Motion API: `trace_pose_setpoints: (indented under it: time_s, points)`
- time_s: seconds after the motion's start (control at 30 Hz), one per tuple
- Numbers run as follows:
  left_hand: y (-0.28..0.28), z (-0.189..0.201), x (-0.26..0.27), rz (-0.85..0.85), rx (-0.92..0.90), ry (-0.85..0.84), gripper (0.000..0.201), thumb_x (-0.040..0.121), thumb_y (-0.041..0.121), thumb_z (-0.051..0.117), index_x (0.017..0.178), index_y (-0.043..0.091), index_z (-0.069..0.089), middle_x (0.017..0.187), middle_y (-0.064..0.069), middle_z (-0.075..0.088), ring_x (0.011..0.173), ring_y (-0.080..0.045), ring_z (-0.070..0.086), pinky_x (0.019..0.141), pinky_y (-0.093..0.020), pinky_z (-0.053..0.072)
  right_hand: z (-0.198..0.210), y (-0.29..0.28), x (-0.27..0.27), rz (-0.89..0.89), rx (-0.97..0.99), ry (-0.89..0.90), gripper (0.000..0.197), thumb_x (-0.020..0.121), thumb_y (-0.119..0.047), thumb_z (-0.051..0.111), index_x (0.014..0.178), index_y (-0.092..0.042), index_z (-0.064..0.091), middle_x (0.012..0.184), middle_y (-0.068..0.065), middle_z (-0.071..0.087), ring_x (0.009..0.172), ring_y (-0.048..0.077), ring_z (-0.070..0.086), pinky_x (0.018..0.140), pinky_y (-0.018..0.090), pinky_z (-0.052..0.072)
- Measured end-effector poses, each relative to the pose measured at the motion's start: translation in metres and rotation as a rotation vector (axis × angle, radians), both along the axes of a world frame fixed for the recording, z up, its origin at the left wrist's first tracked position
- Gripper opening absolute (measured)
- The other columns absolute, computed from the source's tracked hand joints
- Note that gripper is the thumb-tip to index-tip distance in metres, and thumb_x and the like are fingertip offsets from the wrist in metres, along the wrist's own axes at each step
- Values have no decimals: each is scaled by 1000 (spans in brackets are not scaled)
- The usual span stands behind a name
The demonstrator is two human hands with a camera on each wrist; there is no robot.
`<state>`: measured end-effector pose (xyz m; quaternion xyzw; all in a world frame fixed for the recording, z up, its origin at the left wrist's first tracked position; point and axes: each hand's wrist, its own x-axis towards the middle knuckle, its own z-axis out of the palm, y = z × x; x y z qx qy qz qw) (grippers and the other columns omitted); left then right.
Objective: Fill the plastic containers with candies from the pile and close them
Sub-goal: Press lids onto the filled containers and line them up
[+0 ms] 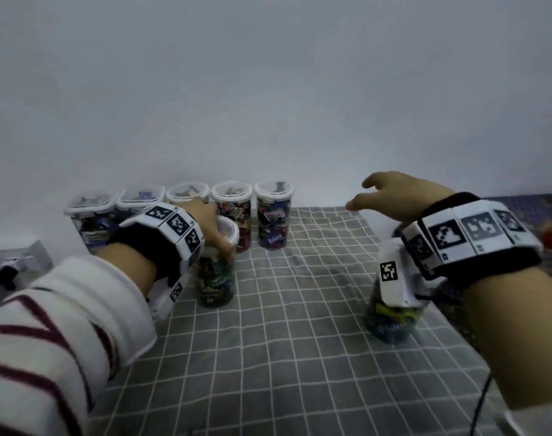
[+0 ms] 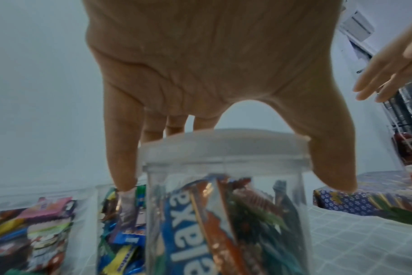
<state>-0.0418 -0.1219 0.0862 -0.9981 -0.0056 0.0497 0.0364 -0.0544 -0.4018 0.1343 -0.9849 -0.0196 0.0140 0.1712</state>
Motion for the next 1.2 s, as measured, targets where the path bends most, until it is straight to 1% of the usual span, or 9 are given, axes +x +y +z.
trace_pose_setpoints:
  time_s: [0.1, 0.23, 0.3, 0.4, 0.53, 0.6, 0.8, 0.93, 1.2]
  points:
    - [-16, 0, -5, -46, -32, 32, 64, 58, 61, 75, 100, 16, 57, 96, -2, 60, 87, -21, 54, 73, -27, 41, -7, -20, -18, -15, -70, 53, 75, 81, -51, 64, 141, -17, 36, 142, 6, 43, 116, 22, 50, 88, 31, 38]
    - [-37, 1, -6, -109, -76, 76, 71, 59, 61, 76, 108, 12, 59, 97, -3, 59, 87, -20, 54, 74, -29, 42, -21, -43, -30, 8, -181, 156, 85, 76, -51, 68, 144, -19, 30, 143, 4, 44, 124, 23, 46, 99, 33, 39]
    - [-48, 1, -4, -141, -65, 98, 72, 60, 61, 75, 111, 13, 58, 105, -5, 61, 93, -21, 56, 77, -30, 43, -28, -49, -33, 17, -215, 217, 89, 75, -50, 69, 146, -19, 26, 146, 5, 40, 128, 23, 42, 101, 33, 36]
    - [-63, 2, 1, -168, -24, 108, 81, 60, 63, 74, 121, 14, 54, 117, -5, 61, 104, -23, 57, 86, -33, 46, -39, -54, -33, 36, -227, 276, 91, 75, -46, 71, 147, -21, 21, 145, 7, 39, 126, 24, 43, 99, 33, 38]
    - [-78, 4, 10, -204, -16, 125, 79, 62, 60, 73, 123, 14, 54, 119, -5, 60, 107, -23, 57, 82, -30, 43, -48, -59, -27, 83, -174, 193, 94, 70, -46, 75, 146, -21, 25, 138, 8, 41, 121, 25, 45, 100, 34, 41]
    - [-86, 4, 17, -228, -40, 120, 78, 63, 58, 74, 125, 16, 52, 121, -3, 59, 107, -22, 55, 83, -28, 43, -51, -61, -20, 101, -126, 159, 94, 67, -46, 77, 144, -22, 29, 135, 7, 43, 118, 24, 46, 98, 34, 43]
    - [-116, 8, 52, -324, -58, 34, 90, 65, 55, 75, 139, 19, 38, 134, -3, 46, 118, -22, 48, 94, -32, 42, -47, -62, 18, 115, -64, 65, 86, 71, -41, 73, 143, -21, 31, 132, 8, 44, 114, 25, 48, 93, 33, 44]
    - [-139, 12, 83, -367, -63, 12, 91, 66, 51, 76, 141, 19, 35, 134, -4, 43, 118, -24, 48, 92, -34, 44, -43, -64, 60, 89, -21, -7, 81, 76, -38, 69, 144, -20, 28, 137, 9, 39, 119, 27, 46, 94, 32, 41]
    - [-159, 9, 151, -318, -54, -11, 90, 66, 48, 77, 141, 21, 34, 135, -4, 43, 118, -25, 48, 88, -34, 45, -56, -69, 148, -9, 25, -21, 84, 73, -37, 71, 143, -21, 28, 136, 12, 38, 119, 31, 45, 94, 37, 44]
